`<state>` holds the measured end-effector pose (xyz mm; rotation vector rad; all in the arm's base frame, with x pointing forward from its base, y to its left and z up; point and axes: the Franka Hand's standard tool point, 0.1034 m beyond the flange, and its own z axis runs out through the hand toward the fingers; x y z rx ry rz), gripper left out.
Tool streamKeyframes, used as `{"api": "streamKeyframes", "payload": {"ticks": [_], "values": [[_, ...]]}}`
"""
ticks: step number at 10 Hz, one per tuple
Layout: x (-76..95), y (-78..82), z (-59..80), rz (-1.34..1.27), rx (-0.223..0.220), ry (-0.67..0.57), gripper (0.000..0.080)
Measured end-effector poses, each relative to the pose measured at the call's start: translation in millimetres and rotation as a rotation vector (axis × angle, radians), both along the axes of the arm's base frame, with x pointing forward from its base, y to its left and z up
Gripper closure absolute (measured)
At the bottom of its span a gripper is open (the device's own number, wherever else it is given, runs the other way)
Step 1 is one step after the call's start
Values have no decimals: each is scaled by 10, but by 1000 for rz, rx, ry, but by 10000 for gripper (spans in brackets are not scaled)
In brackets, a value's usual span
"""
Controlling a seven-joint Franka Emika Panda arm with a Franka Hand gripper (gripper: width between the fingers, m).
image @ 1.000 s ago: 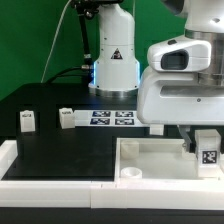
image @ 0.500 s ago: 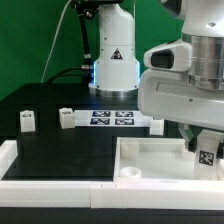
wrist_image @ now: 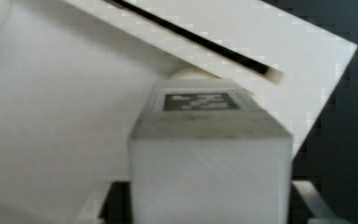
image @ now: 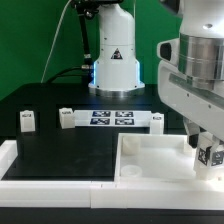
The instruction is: Assemble one leg
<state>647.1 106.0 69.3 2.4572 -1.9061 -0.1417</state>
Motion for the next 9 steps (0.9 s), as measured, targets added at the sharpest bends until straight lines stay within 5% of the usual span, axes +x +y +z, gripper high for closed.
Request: {"api": "streamKeyframes", "payload": {"ticks": [3,4,5,6,9], "values": [[-13,1,2,-147,-13,10,509],[-17,2,-8,-140,-13,11,421],[-12,8,-5,-99,-9,8,421],[1,34,7,-72,-5,2,221],[5,0,20,278,25,-10,155]]}}
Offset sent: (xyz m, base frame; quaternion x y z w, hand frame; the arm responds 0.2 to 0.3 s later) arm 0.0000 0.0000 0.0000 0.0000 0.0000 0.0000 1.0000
